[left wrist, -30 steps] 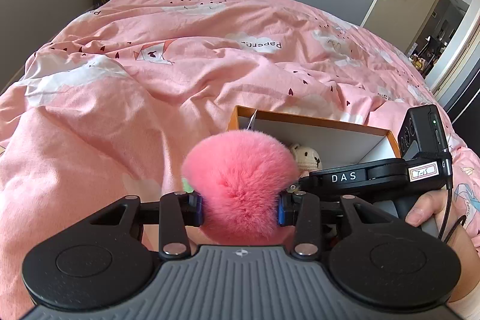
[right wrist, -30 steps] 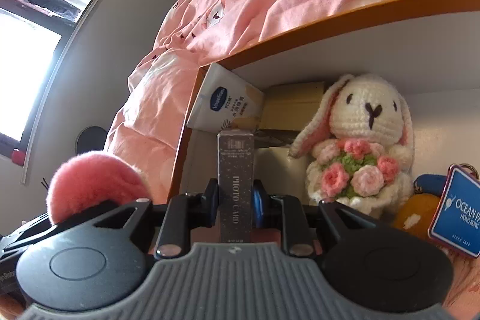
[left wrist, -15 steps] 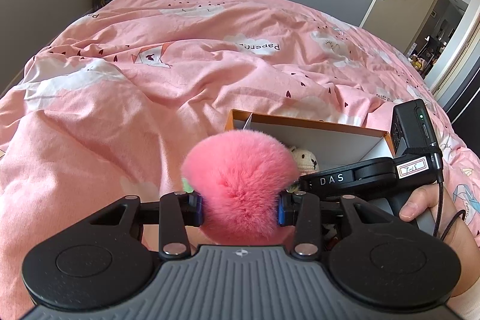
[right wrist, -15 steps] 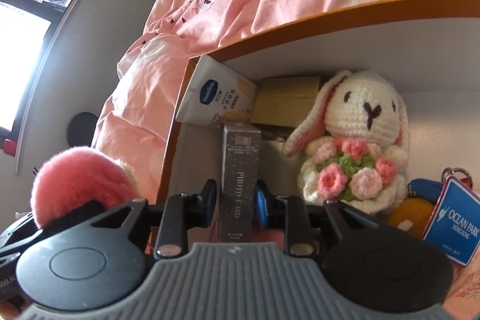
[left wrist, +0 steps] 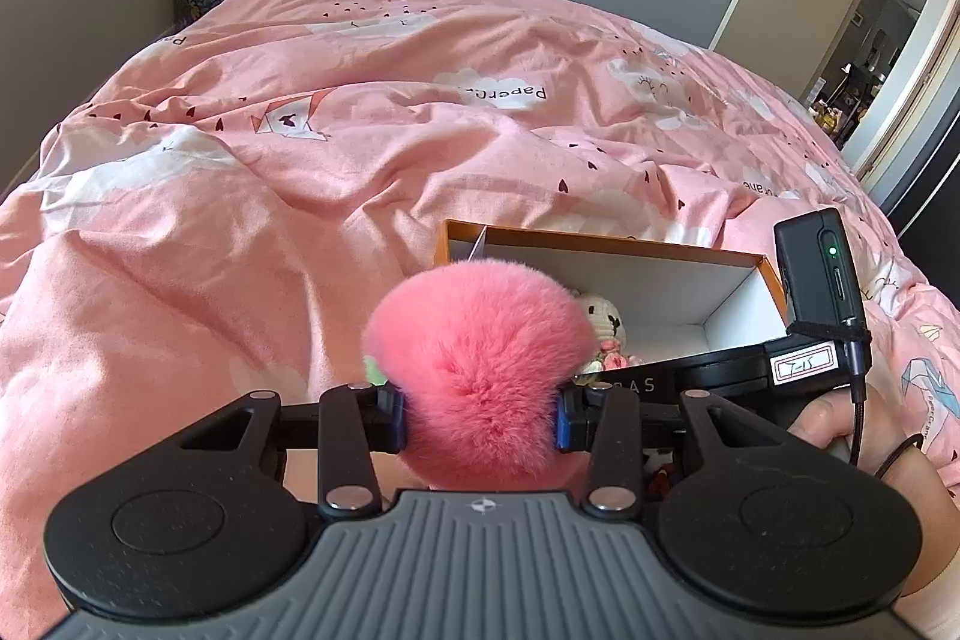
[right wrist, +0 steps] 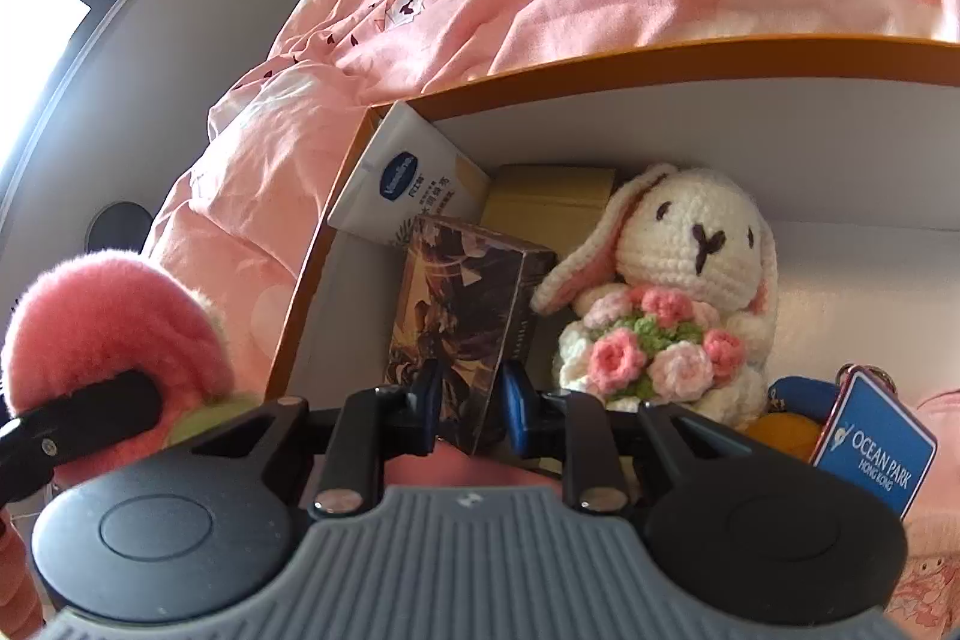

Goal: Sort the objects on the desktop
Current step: 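Lower the photo card box into the box corner and open the right tool, then drop the pink pom-pom into the box by opening the left tool, then move the right tool to the round glitter mirror and grasp it, then lift the glitter mirror with the right tool while the left tool approaches the crocheted strawberry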

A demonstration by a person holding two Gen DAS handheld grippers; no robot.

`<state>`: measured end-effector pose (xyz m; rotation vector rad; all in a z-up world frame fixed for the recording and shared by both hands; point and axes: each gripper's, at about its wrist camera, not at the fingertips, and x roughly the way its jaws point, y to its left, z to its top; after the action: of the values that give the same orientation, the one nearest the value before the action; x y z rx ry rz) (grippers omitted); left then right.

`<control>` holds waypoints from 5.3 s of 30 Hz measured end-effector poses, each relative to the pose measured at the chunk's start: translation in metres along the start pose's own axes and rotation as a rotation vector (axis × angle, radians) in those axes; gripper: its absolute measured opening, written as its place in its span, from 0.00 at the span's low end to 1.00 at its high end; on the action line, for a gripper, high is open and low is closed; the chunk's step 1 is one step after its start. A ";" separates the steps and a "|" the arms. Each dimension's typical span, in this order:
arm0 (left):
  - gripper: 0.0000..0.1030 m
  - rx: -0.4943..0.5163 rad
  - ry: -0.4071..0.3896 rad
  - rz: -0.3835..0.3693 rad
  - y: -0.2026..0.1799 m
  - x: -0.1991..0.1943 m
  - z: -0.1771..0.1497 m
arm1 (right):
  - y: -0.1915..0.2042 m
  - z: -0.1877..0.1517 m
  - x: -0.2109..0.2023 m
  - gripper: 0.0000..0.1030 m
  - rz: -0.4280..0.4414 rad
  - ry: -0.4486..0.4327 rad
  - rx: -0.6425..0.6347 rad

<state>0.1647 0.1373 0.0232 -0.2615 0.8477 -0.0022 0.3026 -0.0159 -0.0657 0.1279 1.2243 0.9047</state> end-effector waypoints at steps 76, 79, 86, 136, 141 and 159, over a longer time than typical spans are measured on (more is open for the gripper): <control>0.60 0.244 0.096 -0.162 -0.069 -0.017 -0.114 | 0.006 -0.186 -0.160 0.93 -0.253 -0.251 -0.156; 0.61 0.234 0.142 -0.133 -0.066 -0.015 -0.132 | 0.001 -0.200 -0.147 0.93 -0.287 -0.186 -0.126; 0.61 0.184 0.212 -0.054 -0.062 -0.009 -0.157 | -0.010 -0.219 -0.119 0.93 -0.377 -0.046 -0.117; 0.61 0.143 0.277 0.019 -0.044 -0.014 -0.178 | -0.020 -0.243 -0.071 0.44 -0.271 0.185 -0.081; 0.61 0.136 0.280 0.017 -0.043 -0.014 -0.177 | -0.040 -0.241 -0.066 0.54 -0.203 0.194 -0.016; 0.61 0.126 0.286 0.003 -0.042 -0.017 -0.177 | -0.020 -0.241 -0.072 0.28 -0.190 0.183 -0.141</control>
<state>0.0270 0.0583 -0.0666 -0.1427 1.1281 -0.0923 0.1047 -0.1654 -0.1139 -0.1850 1.3131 0.8465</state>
